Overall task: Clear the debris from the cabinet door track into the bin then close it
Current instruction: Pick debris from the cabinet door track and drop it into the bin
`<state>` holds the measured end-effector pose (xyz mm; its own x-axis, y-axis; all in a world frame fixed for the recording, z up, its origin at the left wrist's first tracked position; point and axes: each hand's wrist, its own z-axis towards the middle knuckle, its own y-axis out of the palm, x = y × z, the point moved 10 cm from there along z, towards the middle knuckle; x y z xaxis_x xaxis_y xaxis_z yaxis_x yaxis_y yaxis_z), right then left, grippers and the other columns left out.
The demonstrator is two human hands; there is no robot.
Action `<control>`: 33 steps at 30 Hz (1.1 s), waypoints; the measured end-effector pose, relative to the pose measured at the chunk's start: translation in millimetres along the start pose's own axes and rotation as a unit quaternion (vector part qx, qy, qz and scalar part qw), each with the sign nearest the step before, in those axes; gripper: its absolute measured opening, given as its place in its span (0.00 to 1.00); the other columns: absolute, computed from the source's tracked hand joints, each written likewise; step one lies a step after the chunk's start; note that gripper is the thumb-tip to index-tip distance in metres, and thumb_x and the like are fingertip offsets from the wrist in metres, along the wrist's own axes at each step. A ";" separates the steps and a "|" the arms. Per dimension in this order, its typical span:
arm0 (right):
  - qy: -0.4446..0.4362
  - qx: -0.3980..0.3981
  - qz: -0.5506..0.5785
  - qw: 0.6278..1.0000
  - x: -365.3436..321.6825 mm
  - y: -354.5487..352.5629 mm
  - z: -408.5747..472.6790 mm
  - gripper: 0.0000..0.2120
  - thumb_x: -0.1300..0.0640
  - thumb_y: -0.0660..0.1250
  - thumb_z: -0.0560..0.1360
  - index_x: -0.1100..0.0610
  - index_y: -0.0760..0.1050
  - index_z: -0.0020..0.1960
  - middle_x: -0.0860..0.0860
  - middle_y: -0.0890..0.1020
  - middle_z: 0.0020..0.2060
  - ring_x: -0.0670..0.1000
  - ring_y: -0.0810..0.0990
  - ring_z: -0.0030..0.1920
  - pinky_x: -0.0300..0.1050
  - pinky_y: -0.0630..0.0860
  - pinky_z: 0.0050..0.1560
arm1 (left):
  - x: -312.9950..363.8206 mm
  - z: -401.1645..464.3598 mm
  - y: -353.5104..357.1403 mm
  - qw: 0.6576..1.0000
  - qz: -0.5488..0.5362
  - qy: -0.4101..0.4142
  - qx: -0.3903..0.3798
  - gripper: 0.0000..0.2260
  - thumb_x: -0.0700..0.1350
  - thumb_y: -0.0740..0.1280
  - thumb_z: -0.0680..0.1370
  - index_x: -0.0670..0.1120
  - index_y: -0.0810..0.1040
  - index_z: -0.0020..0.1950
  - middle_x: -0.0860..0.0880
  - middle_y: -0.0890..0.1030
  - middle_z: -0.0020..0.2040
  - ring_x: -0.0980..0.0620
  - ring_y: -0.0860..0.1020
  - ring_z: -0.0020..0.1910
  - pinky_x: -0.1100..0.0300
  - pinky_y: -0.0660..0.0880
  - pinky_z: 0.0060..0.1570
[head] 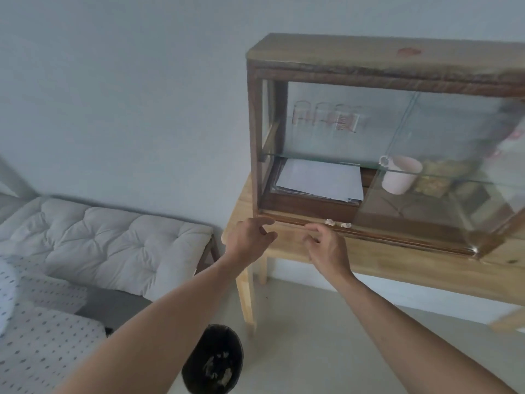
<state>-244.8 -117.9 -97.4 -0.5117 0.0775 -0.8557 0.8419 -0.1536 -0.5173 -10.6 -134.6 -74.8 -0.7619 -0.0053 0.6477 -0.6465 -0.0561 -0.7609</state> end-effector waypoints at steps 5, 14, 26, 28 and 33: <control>0.023 0.016 0.039 0.999 23.6 -37.2 9.7 0.09 0.52 0.72 0.82 0.49 0.85 0.61 0.45 0.90 0.54 0.51 0.82 0.38 0.57 0.86 0.50 | 44.1 13.6 33.8 0.999 0.016 0.031 -0.024 0.14 0.56 0.73 0.78 0.59 0.84 0.64 0.61 0.80 0.36 0.53 0.79 0.42 0.57 0.73 0.41; 0.038 0.053 0.023 0.998 50.9 -81.1 23.2 0.08 0.51 0.72 0.81 0.48 0.85 0.60 0.53 0.91 0.45 0.52 0.82 0.38 0.60 0.86 0.50 | 104.0 29.3 75.4 0.995 0.007 0.085 -0.051 0.16 0.53 0.75 0.77 0.60 0.84 0.64 0.56 0.81 0.37 0.46 0.84 0.48 0.53 0.80 0.47; 0.020 0.068 -0.146 0.987 49.5 -81.5 31.3 0.18 0.48 0.68 0.83 0.44 0.82 0.72 0.51 0.91 0.56 0.57 0.88 0.59 0.49 0.79 0.54 | 117.0 37.6 98.1 0.997 0.022 0.060 -0.053 0.12 0.54 0.73 0.77 0.63 0.85 0.59 0.53 0.87 0.48 0.46 0.84 0.52 0.52 0.81 0.47; 0.018 0.076 -0.158 0.984 49.3 -82.1 32.4 0.15 0.48 0.68 0.83 0.44 0.83 0.69 0.51 0.91 0.52 0.58 0.88 0.57 0.49 0.76 0.50 | 115.0 38.4 98.5 0.997 0.017 0.052 -0.047 0.11 0.54 0.73 0.77 0.63 0.86 0.59 0.54 0.88 0.49 0.46 0.84 0.53 0.52 0.81 0.48; 0.015 0.094 -0.151 0.984 48.1 -83.9 34.4 0.09 0.48 0.68 0.83 0.45 0.84 0.61 0.50 0.89 0.42 0.58 0.87 0.48 0.49 0.76 0.44 | 110.2 39.6 101.2 0.999 -0.010 0.031 -0.042 0.09 0.55 0.73 0.76 0.62 0.88 0.56 0.56 0.89 0.49 0.50 0.85 0.53 0.54 0.82 0.49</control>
<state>-345.9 -135.1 -94.6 -0.7258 0.1763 -0.6650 0.6043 -0.2986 -0.7387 -158.4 -180.4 -78.8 -0.7483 0.0576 0.6609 -0.6605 0.0282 -0.7503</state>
